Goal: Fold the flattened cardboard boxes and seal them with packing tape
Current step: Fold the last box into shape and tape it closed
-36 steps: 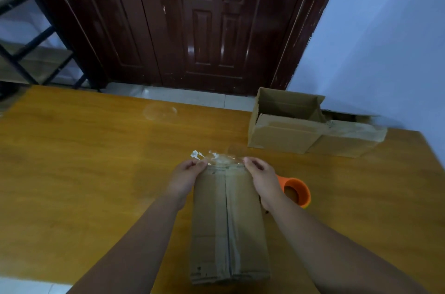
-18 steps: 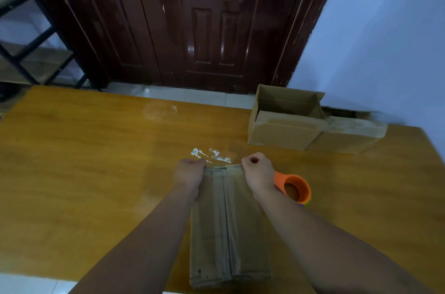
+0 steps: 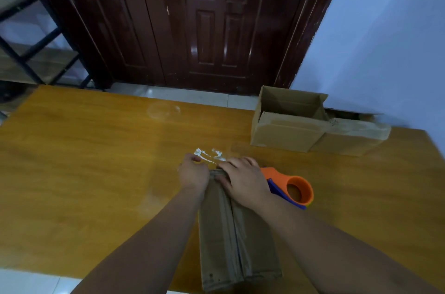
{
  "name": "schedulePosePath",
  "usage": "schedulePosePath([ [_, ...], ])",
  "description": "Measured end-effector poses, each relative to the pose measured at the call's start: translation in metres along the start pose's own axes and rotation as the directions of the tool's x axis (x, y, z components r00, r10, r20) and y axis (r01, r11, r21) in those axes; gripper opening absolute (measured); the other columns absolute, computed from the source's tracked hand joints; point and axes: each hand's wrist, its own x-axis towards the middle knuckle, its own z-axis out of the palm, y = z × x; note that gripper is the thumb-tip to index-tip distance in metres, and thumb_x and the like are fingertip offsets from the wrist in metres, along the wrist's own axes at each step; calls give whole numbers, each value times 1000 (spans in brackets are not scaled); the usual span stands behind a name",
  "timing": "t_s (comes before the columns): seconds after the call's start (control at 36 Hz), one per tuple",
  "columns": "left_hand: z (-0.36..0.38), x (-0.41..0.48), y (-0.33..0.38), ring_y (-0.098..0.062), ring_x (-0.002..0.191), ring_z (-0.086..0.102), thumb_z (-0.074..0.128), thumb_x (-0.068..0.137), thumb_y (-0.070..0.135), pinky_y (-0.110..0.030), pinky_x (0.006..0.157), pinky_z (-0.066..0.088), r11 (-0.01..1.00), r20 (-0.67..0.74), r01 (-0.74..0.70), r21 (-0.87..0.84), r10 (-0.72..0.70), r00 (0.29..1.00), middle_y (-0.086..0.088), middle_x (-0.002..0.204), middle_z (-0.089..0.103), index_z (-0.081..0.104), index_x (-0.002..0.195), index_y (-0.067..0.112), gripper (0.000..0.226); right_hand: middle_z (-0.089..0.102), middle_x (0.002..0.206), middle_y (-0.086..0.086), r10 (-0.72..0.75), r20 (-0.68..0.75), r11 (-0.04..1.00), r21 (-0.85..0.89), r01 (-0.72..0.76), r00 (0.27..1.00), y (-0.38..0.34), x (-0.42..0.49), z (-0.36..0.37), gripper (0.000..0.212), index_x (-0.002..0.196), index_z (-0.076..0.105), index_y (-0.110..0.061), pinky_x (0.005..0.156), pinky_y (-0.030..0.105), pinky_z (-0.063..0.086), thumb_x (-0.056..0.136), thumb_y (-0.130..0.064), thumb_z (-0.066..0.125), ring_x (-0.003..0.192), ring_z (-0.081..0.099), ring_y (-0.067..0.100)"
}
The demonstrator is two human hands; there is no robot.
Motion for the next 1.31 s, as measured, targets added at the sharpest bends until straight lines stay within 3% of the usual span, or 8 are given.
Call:
schedulePosePath([
  [0.11, -1, -18, -4, -30, 101, 55, 43, 91, -2, -24, 73, 33, 931, -63, -332, 152, 345, 937, -14, 118, 56, 58, 110, 7, 26, 60, 121, 0, 19, 22, 998, -64, -18, 1000, 0, 1, 2, 42, 122, 56, -20, 102, 38, 28, 98, -47, 35, 113, 52, 22],
  [0.19, 1, -29, -13, -27, 100, 58, 45, 98, 15, -33, 83, 42, 775, 98, -557, 299, 556, 825, -8, 108, 65, 63, 110, 10, 23, 59, 122, 0, 36, 27, 997, -76, -33, 999, 0, 1, 4, 39, 122, 55, -18, 105, 38, 25, 97, -39, 34, 114, 51, 22],
  [0.31, -5, -30, -22, -30, 100, 56, 45, 99, 12, -34, 86, 39, 635, 205, -669, 385, 648, 733, -13, 101, 66, 66, 106, 5, 24, 60, 120, -2, 83, 24, 994, -71, -81, 996, 1, 1, 3, 40, 120, 57, -20, 104, 37, 25, 96, -44, 36, 114, 50, 21],
  [0.56, -11, -32, -24, -29, 90, 54, 48, 99, 26, -34, 75, 38, 842, 96, -453, 294, 445, 890, -11, 102, 55, 60, 102, 4, 25, 63, 97, -2, 312, 1, 950, 13, -312, 950, 4, 2, 2, 45, 97, 63, -21, 76, 33, 43, 98, -51, 31, 99, 55, 21],
  [0.67, -12, -30, -22, -30, 88, 54, 47, 99, 26, -38, 73, 39, 839, 120, -446, 311, 431, 894, -13, 101, 55, 58, 99, 3, 25, 47, 78, -7, 330, -7, 941, 78, -329, 944, 7, 2, 4, 46, 82, 60, -19, 55, 28, 30, 97, -54, 34, 83, 52, 17],
  [0.83, -17, -27, -23, -28, 92, 54, 53, 96, 33, -31, 73, 39, 872, 117, -416, 259, 399, 909, -11, 101, 54, 60, 99, 7, 28, 55, 81, -3, 338, -15, 920, 215, -327, 941, 11, 5, 3, 45, 86, 67, -15, 59, 28, 36, 94, -54, 47, 80, 56, 17],
  [1.08, -30, -13, -18, -33, 92, 54, 59, 93, 29, -34, 70, 34, 941, -87, -285, 183, 304, 949, -18, 96, 58, 58, 90, 1, 29, 61, 119, -1, 564, 106, 650, 555, -520, 819, 36, 2, -32, 55, 126, 56, -16, 88, 27, 42, 96, -57, 34, 112, 56, 16],
  [1.31, -57, 12, -21, -33, 69, 50, 52, 97, 29, -36, 52, 32, 947, -222, -235, 219, 283, 933, -22, 88, 56, 47, 75, 7, 31, 63, 111, 6, 554, 339, 648, 398, -649, 761, 44, -1, -32, 69, 116, 61, -15, 81, 34, 45, 94, -67, 20, 95, 57, 21],
])
